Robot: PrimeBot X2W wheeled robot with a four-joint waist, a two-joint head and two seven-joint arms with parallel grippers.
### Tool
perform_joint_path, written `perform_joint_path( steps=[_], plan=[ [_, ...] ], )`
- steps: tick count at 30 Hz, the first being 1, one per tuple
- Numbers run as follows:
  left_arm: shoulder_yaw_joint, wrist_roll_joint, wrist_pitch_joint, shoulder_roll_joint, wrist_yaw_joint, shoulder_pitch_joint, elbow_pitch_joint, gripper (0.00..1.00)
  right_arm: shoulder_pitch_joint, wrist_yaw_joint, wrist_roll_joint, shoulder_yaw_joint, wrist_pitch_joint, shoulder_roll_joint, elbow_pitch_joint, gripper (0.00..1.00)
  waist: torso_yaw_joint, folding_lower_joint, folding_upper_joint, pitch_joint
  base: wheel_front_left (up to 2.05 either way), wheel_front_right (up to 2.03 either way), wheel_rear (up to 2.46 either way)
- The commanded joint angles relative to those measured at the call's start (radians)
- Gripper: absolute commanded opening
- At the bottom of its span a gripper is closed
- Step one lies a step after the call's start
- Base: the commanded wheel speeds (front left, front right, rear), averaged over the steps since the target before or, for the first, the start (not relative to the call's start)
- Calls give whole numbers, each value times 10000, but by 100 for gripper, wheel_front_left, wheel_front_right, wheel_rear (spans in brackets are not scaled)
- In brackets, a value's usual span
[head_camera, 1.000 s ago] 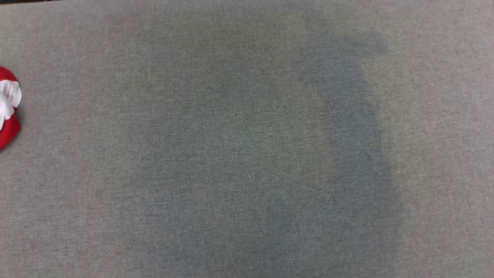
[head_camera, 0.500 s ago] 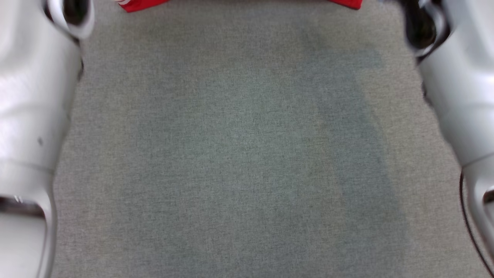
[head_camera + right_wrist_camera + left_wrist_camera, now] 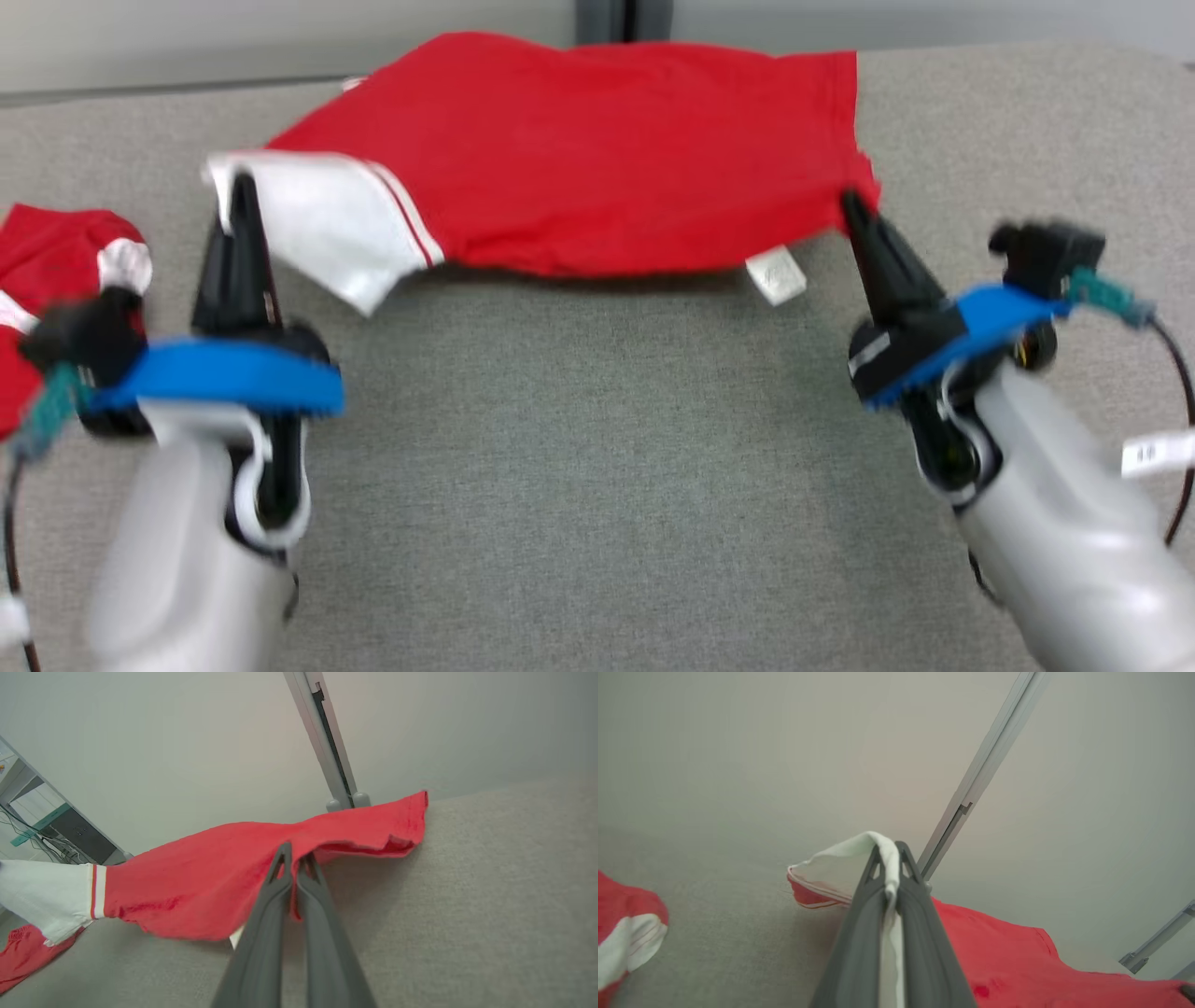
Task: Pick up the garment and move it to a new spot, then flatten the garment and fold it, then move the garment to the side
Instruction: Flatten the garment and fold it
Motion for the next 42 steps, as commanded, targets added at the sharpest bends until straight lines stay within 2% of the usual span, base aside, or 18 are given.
perform_joint_path(
  steps=[1, 7, 13, 26, 32, 42],
  plan=[
    [225, 80, -46, -146, 28, 558, -327, 0, 543, 5, 83, -95, -35, -160, -145, 0, -33, 2, 1, -184, 0, 0, 0],
    [935, 376, -47, -800, -37, 3267, -1582, 0, 2572, 5, 281, -416, -36, -391, -765, 0, -23, 2, 1, -856, 0, 0, 0],
    [1238, 442, -48, -1365, 242, 5507, -2646, 0, 4084, 5, 260, -713, -37, -686, -1169, 0, -4, 2, 1, -1475, 0, 0, 0],
    [185, 566, -18, -1620, 773, 8495, -3965, 0, 7082, 5, -94, -1707, 218, -1275, -2138, 0, 286, 2, 1, -2338, 0, 0, 0],
    [-48, 626, 12, -1542, 762, 8597, -3770, 0, 7686, 3, -414, -2267, 656, -1038, -2474, 0, 242, 2, 1, -2406, 0, 0, 0],
    [-59, 803, 725, -688, 326, 7066, -3473, 0, 6973, 5, -1014, -2548, 1388, -539, -2823, 0, -104, 2, 1, -2158, 0, 0, 0]
  ],
)
